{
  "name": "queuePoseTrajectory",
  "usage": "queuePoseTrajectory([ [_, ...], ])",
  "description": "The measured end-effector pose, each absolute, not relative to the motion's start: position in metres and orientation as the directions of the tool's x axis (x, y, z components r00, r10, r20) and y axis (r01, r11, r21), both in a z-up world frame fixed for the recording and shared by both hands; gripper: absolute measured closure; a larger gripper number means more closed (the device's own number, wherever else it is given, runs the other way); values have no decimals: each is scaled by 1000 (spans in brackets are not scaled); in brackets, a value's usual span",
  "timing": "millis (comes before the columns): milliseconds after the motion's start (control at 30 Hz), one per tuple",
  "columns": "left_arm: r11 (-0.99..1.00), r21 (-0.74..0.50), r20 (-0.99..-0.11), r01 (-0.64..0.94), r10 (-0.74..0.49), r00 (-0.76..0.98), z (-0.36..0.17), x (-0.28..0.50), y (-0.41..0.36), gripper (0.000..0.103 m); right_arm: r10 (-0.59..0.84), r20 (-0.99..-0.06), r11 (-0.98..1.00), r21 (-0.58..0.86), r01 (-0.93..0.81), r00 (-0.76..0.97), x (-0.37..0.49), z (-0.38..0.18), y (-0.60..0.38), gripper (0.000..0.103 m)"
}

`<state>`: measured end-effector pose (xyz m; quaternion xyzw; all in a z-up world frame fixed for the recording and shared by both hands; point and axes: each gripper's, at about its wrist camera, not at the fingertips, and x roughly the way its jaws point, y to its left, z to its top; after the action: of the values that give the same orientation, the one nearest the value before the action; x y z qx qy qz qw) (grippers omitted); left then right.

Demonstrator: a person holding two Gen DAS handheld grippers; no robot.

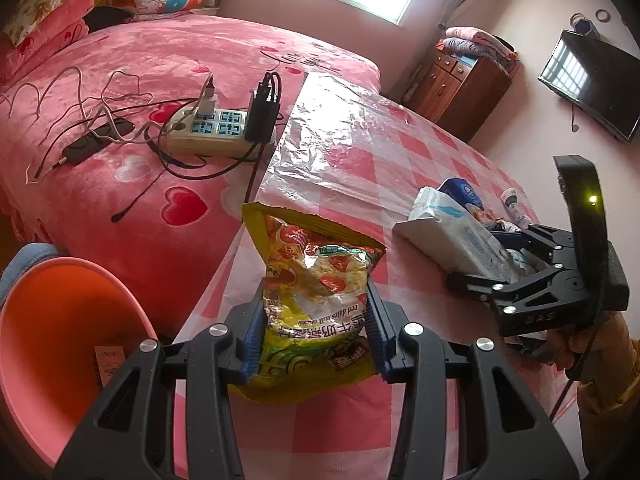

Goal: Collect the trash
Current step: 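Hold the yellow snack bag in the left gripper while the right grasps the white wipes pack, then carry both items over the orange bucket and open both grippers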

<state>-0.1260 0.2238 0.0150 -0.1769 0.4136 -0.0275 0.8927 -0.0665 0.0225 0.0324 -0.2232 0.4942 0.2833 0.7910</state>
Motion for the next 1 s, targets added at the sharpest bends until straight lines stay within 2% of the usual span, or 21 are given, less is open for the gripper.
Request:
queuePoseTrajectory([
  [133,933,-346,-725,-95,-202,659,15,-128,225,58,251,-903,732,-58,-679,348,-70,34,22,23],
  [333,933,-348,-724,-95,-203,660,14,-129,227,58,276,-887,742,-47,-668,369,-79,39,19,31],
  [667,928,-360,-706,-101,-200,679,20,-142,237,58,341,-845,771,1,-637,412,-98,63,23,34],
  [1000,920,-351,-695,-175,-131,707,30,-174,271,58,518,-777,719,169,-674,357,-131,100,63,33],
])
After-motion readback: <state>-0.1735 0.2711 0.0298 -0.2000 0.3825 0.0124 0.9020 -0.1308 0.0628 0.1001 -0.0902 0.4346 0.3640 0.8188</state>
